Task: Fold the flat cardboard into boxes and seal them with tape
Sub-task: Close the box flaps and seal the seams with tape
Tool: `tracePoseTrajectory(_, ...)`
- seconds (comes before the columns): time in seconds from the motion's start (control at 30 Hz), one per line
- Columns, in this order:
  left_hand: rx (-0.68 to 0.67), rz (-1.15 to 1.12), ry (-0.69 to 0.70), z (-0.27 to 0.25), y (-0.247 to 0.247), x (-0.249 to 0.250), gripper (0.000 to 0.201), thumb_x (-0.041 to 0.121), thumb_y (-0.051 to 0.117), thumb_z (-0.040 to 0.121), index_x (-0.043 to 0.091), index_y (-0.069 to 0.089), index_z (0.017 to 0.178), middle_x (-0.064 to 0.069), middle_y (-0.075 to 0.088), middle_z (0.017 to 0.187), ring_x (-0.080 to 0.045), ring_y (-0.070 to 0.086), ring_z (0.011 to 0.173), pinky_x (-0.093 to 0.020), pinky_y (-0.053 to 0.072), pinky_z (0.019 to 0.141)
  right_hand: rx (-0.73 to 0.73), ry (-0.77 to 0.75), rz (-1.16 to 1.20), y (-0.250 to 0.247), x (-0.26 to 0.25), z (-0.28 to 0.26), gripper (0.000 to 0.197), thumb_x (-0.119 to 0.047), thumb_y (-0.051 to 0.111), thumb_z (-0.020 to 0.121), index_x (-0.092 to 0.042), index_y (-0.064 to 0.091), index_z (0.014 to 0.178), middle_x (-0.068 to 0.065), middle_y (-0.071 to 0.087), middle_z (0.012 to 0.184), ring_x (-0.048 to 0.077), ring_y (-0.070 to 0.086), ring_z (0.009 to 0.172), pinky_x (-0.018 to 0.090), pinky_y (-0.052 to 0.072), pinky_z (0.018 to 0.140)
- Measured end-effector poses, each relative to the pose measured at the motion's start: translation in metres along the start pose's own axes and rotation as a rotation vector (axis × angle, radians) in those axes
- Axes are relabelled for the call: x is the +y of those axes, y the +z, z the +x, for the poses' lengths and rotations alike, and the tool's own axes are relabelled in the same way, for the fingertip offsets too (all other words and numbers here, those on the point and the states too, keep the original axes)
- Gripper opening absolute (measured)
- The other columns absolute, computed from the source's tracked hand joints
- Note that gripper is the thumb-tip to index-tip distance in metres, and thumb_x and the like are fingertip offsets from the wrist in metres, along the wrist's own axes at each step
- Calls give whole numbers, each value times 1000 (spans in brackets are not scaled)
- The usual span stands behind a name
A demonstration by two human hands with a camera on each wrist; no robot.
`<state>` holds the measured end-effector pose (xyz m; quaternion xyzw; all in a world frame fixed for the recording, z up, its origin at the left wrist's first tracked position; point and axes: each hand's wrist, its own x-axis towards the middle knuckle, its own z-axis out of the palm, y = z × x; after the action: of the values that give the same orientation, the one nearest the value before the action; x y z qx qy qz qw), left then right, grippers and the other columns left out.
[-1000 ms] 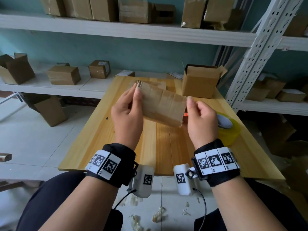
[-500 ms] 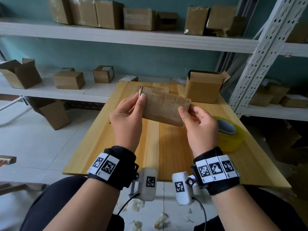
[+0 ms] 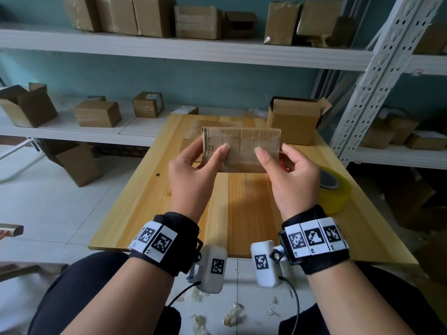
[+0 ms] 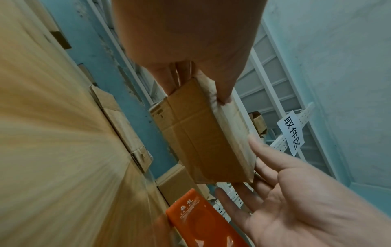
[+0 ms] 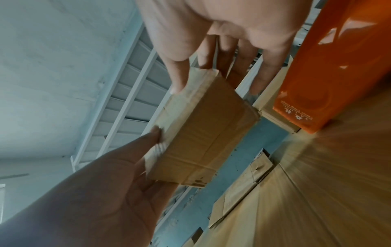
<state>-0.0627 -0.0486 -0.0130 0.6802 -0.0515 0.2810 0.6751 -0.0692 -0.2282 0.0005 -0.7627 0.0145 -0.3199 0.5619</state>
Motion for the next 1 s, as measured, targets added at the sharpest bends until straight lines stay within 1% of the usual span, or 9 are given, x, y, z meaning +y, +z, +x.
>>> tracePoseTrajectory(0.1, -57, -4, 8, -4, 3, 2, 29, 34, 83, 93, 16, 80, 116, 7, 81, 106, -11, 76, 102, -40, 64, 90, 44, 0, 32, 0, 0, 0, 55, -48, 85, 84, -17, 73, 128, -12, 74, 115, 1, 66, 110, 32, 58, 98)
tracePoseTrajectory(0.2, -43, -33, -23, -5, 3, 2, 27, 31, 83, 92, 14, 81, 113, 5, 82, 102, -13, 78, 99, -40, 64, 89, 61, -23, 35, 0, 3, 1, 47, -45, 86, 84, -18, 76, 121, -8, 77, 108, 7, 72, 104, 39, 62, 90)
tracePoseTrajectory(0.3, -47, -34, -49, -8, 4, 4, 23, 29, 82, 94, 14, 81, 112, 5, 83, 101, -14, 79, 98, -41, 65, 88, 22, 8, 24, 0, 7, 2, 48, -52, 82, 84, -21, 76, 121, -9, 78, 109, 8, 73, 105, 40, 63, 88)
tracePoseTrajectory(0.4, -46, 19, -15, -12, 8, 4, 17, 28, 81, 96, 18, 80, 110, 8, 82, 100, -10, 78, 97, -41, 65, 87, -35, 1, -35, 0, 6, 0, 51, -52, 81, 85, -24, 71, 127, -11, 74, 116, 6, 69, 109, 33, 62, 89)
tracePoseTrajectory(0.47, -42, 41, -1, -14, 9, 6, 19, 28, 82, 94, 20, 79, 112, 12, 81, 101, -6, 76, 97, -33, 64, 86, -34, -7, -52, -2, 3, -2, 54, -48, 84, 83, -24, 67, 129, -10, 72, 119, 5, 67, 109, 25, 60, 85)
tracePoseTrajectory(0.53, -35, 71, 21, -16, 9, 7, 21, 29, 85, 92, 21, 80, 111, 15, 80, 99, -3, 76, 97, -29, 63, 86, -16, -8, -61, -3, 2, -3, 53, -45, 86, 82, -24, 66, 127, -9, 72, 118, 7, 67, 108, 23, 59, 83)
tracePoseTrajectory(0.7, -23, 96, 16, -14, 6, 9, 22, 32, 86, 90, 22, 81, 109, 15, 81, 98, -2, 75, 96, -33, 63, 88, -16, 36, -51, -1, 0, -4, 52, -43, 87, 81, -23, 66, 124, -9, 73, 115, 6, 68, 104, 21, 59, 81)
tracePoseTrajectory(0.83, -19, 168, 55, -19, 10, 9, 28, 38, 87, 89, 25, 79, 112, 16, 79, 100, -4, 75, 95, -31, 64, 82, -43, 41, -95, 0, -4, -5, 65, -48, 90, 75, -25, 57, 126, -12, 63, 117, 1, 59, 102, 8, 47, 70)
tracePoseTrajectory(1.0, 16, 228, 123, -21, 12, 9, 24, 40, 87, 88, 28, 80, 108, 19, 78, 97, -6, 74, 93, -32, 62, 81, -43, 32, -109, -2, -3, -5, 70, -49, 92, 72, -25, 52, 124, -7, 61, 121, 6, 56, 104, 8, 41, 70)
